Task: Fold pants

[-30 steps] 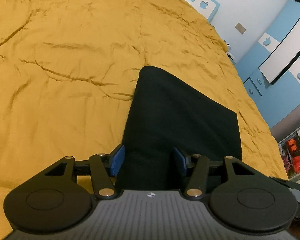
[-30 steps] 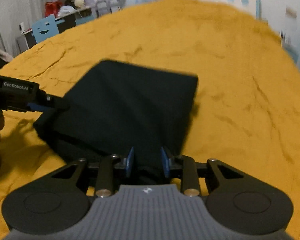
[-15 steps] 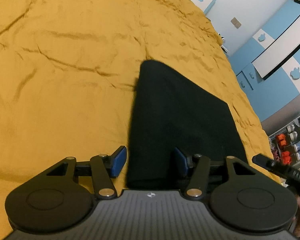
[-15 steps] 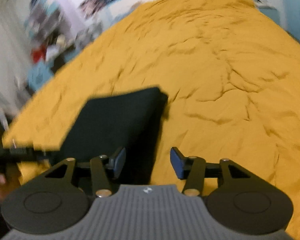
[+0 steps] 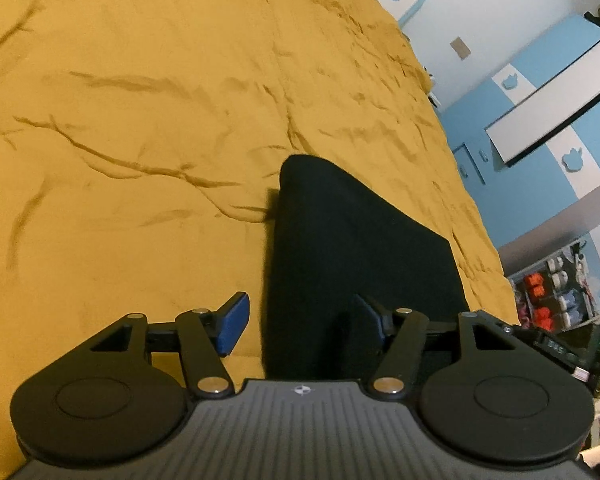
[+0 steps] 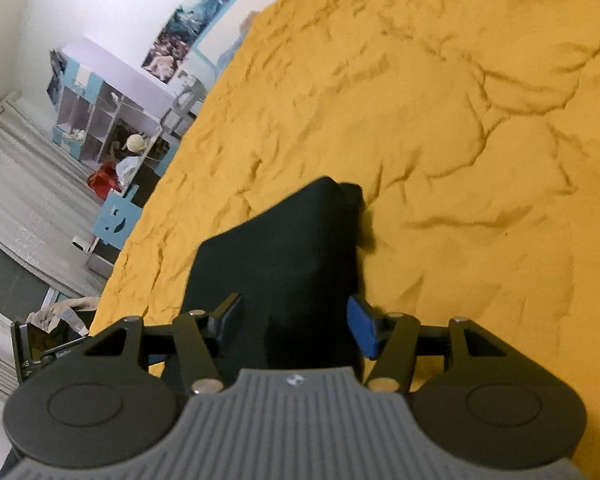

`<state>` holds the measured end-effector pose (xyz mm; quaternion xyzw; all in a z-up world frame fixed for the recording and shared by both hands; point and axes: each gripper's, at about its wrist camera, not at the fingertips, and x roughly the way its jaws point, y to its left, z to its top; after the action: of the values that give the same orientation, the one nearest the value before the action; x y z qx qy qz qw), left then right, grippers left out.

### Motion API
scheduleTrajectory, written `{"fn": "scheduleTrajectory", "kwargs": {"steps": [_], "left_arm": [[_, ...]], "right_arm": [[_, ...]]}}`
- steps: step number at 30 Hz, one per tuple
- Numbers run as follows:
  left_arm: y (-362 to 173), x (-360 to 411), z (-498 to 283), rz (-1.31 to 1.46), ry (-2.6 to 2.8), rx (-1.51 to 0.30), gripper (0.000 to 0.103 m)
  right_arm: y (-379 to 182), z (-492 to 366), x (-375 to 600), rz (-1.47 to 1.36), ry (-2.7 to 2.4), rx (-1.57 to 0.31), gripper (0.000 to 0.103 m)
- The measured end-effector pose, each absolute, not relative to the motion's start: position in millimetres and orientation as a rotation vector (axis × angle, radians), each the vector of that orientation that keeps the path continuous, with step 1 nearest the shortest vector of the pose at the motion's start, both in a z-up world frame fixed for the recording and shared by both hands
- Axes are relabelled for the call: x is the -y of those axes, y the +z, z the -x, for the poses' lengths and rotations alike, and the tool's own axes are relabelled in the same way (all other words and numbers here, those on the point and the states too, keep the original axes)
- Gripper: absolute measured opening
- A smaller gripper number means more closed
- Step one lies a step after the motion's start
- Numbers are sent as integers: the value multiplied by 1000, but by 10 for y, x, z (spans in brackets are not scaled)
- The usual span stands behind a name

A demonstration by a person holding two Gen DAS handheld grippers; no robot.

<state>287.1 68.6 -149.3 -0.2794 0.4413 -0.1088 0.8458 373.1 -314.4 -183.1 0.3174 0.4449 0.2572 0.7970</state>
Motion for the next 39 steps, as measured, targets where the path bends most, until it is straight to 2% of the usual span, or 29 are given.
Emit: {"fn": "scheduleTrajectory", "kwargs": {"steps": [7, 12, 16, 21, 27, 29, 34, 36, 39], "left_arm": [[-1753, -726, -3154, 671, -326, -977, 73], [-1939, -754, -3305, 761, -392, -995, 76], [-2019, -732, -3404, 786, -449, -1003, 81], [-2072, -692, -3492, 789, -497, -1008, 85], [-2097, -629, -3535, 765, -545, -1008, 85], [-2096, -590, -3523, 745, -553, -1007, 86], [-2054, -529, -3514, 709, -562, -998, 83], [-2058, -543, -3506, 707, -551, -997, 73], [-2066, -590, -3501, 715, -529, -1001, 60]], "right_arm": [[-2049, -3908, 3055, -675, 564, -1035, 60], [-2172, -4058, 2919, -653, 617, -1076, 70], [-2238, -4141, 2849, -639, 651, -1093, 71], [-2261, -4184, 2720, -613, 686, -1107, 79], [-2259, -4220, 2509, -551, 719, -1106, 80], [-2240, -4230, 2455, -531, 735, -1095, 78], [-2186, -4237, 2445, -533, 755, -1073, 57], [-2161, -4230, 2442, -527, 761, -1064, 49], [-2124, -4225, 2442, -517, 756, -1057, 44]]}}
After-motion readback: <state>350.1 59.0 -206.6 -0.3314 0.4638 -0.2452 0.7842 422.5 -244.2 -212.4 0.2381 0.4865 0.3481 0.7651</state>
